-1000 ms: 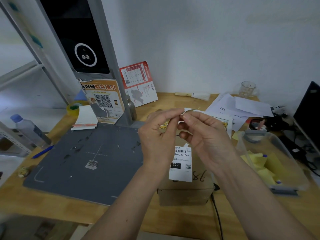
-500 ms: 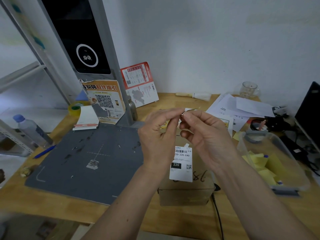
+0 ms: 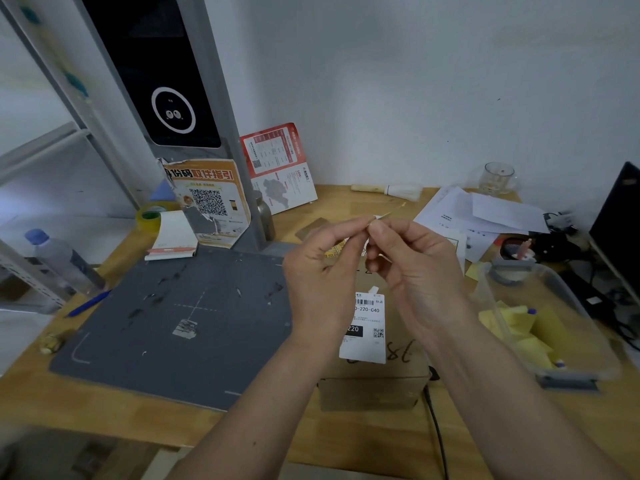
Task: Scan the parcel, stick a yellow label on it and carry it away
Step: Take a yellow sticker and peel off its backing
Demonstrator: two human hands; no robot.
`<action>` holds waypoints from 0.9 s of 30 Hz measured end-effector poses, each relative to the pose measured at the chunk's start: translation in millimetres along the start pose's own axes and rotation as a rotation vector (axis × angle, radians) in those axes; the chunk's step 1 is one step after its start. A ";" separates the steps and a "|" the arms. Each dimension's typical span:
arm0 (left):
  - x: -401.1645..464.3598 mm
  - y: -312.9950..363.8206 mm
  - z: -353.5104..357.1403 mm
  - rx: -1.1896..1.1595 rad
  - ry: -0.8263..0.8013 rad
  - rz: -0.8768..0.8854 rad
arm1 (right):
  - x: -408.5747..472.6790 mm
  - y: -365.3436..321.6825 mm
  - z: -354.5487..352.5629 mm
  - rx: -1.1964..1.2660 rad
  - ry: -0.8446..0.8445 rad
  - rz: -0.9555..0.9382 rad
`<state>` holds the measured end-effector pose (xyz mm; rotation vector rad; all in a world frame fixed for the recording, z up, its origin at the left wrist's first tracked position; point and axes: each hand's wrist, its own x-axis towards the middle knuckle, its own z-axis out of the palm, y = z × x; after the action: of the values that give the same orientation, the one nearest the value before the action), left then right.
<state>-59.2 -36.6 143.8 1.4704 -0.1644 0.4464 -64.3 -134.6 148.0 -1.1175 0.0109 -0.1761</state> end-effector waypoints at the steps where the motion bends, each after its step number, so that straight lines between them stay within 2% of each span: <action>1: 0.1 0.4 -0.4 0.000 0.001 -0.001 | 0.0 0.0 0.0 -0.002 -0.004 0.003; 7: 0.8 -0.4 -2.8 0.015 0.009 -0.014 | -0.3 -0.5 3.0 0.051 -0.018 0.043; 27: -8.7 3.8 4.0 -0.027 -0.010 -0.070 | -4.8 -3.1 -4.7 0.007 0.006 0.033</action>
<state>-67.9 -42.0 144.5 1.4479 -0.1263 0.3794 -69.9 -139.4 148.3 -1.1093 0.0342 -0.1500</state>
